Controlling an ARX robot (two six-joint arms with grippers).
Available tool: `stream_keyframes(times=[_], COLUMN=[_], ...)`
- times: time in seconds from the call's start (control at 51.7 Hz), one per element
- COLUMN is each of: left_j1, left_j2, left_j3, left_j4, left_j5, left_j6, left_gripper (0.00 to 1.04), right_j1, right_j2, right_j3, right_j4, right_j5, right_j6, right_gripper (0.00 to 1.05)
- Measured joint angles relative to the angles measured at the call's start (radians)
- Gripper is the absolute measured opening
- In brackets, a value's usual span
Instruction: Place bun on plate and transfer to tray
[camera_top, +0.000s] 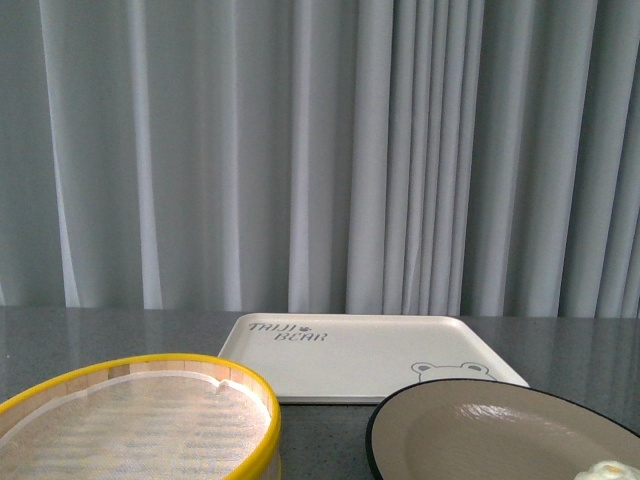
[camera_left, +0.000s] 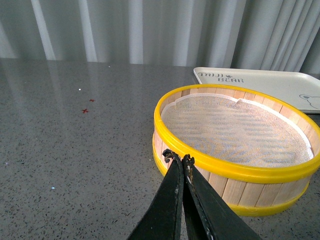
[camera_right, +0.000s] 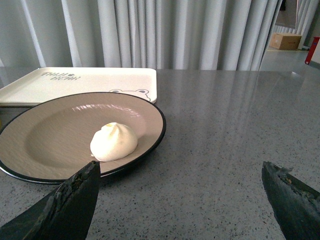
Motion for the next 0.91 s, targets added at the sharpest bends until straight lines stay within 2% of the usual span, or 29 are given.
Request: stream_keyframes(times=[0.406,0.484,0.716,0.755,0.813,0.909], left_j1=[0.0,0.0,0.0,0.0,0.0,0.0], left_j2=[-0.127,-0.243,-0.292,-0.292,-0.292,-0.292], left_j3=[0.0,0.0,0.0,0.0,0.0,0.0], left_j4=[-0.127,-0.278,-0.299,-0.299,-0.299,-0.299], left_j5=[0.0,0.002,0.002,0.002,0.002,0.002], left_j6=[0.0,0.0,0.002,0.001,0.002,0.002], left_gripper=[0.04,0.04,0.04,0.11,0.28,0.46], right_j1=[0.0,0.0,0.0,0.0,0.0,0.0], right_j2=[0.0,0.0,0.0,0.0,0.0,0.0], right_j3=[0.0,0.0,0.0,0.0,0.0,0.0], right_j4=[0.0,0.0,0.0,0.0,0.0,0.0], right_j5=[0.0,0.0,0.0,0.0,0.0,0.0], right_j6=[0.0,0.0,0.0,0.0,0.0,0.0], right_gripper=[0.96,0.96,0.96,0.96,0.96,0.96])
